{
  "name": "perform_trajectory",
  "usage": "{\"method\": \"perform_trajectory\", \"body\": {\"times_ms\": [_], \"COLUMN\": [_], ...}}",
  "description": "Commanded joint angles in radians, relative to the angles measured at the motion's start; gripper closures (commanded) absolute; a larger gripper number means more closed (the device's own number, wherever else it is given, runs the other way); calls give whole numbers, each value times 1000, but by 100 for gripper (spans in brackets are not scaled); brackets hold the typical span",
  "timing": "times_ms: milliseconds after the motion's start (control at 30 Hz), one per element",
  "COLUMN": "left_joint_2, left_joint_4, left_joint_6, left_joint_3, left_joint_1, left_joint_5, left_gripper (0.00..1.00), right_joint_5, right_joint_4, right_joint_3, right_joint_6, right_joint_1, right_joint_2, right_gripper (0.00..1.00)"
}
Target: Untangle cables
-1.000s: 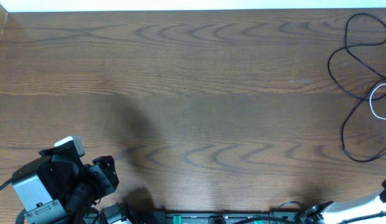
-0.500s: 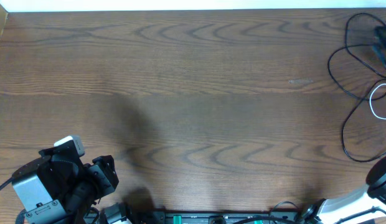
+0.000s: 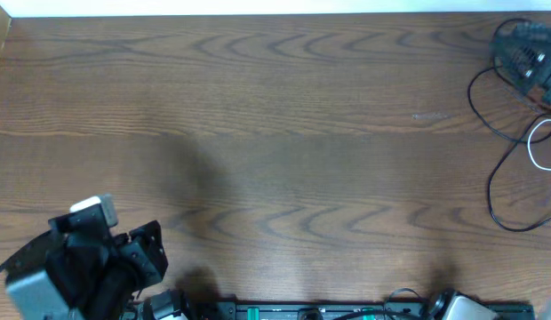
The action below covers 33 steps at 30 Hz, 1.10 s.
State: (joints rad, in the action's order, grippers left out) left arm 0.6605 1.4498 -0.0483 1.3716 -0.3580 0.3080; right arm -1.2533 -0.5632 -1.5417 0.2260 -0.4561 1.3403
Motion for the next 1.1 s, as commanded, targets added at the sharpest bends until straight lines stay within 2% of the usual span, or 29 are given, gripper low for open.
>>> {"method": "perform_trajectory", "body": {"times_ms": [0,300,500,600,767,933,1067], "left_joint_2": [-24,-115,-156,-159,-159,-159,-159], "left_joint_4": [17,23,20,20,11,12,23], "left_joint_6": [13,13,13,14,37,53,51], "left_joint_3": [62,87,87,87,87,87,87], "left_joint_1": [4,4,4,5,45,108,149], "left_joint_5": [-6,-8,-41,-41,-40,-41,-90], "left_gripper": [47,47,47,47,46,47,47], "right_joint_5": [6,77,124,108,212,268,267], "right_joint_4": [-79,-286,-383,-410,-422,-415,-417], "right_joint_3": [-1,-1,-1,-1,-1,-2,-25], "right_joint_6": [-143,-377,-399,-395,-396,-396,-368], "right_joint_1": [29,26,23,23,34,57,107], "right_joint_2": [-96,-424,-617,-690,-842,-921,-940], "right_gripper": [1,1,1,7,8,6,9]}}
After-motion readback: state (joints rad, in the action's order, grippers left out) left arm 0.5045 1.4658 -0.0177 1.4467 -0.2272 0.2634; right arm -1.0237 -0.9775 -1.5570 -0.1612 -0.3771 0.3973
